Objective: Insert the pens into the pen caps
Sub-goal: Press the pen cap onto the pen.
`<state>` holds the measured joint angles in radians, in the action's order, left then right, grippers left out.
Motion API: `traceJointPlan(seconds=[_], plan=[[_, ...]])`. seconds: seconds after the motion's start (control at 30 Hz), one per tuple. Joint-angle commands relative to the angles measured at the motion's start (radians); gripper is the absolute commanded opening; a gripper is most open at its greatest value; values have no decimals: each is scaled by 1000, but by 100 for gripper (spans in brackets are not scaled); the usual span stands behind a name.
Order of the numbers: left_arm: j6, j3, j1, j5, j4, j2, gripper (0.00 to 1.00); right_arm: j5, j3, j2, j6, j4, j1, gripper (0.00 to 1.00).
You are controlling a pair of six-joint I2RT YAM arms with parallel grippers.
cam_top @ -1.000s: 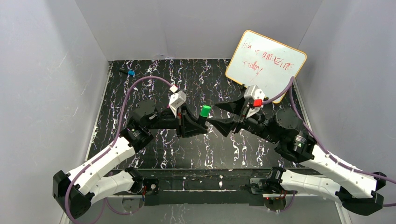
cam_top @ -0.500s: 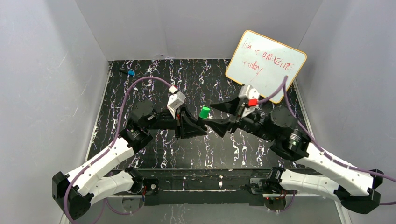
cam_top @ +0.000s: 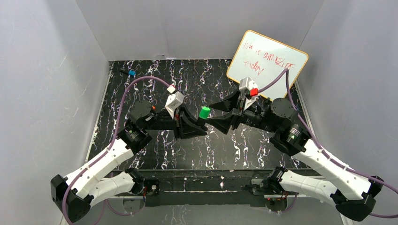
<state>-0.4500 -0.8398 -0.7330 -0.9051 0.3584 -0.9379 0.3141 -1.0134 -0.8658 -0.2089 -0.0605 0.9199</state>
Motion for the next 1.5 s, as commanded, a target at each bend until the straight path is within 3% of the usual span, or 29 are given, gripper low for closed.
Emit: traceJointPlan(seconds=[0.0,0.47,1.0,1.17,1.3,1.47], plan=[[3,-33,0,-32,4,34,0,110,-54,-17,-55,-102,-19,70],[26,-22,1,-30,-18,42,0,245,-75,-62,-157,-228,-56,67],[45,-21,1,-21,-43,51,0,286,-95,-99,-179,-240,-65,45],[52,-27,1,-24,-56,51,0,297,-100,-105,-179,-236,-71,33],[58,-33,1,-24,-64,51,0,303,-106,-109,-179,-227,-74,1],[75,-48,1,-23,-89,47,0,319,-109,-117,-184,-214,-77,1]])
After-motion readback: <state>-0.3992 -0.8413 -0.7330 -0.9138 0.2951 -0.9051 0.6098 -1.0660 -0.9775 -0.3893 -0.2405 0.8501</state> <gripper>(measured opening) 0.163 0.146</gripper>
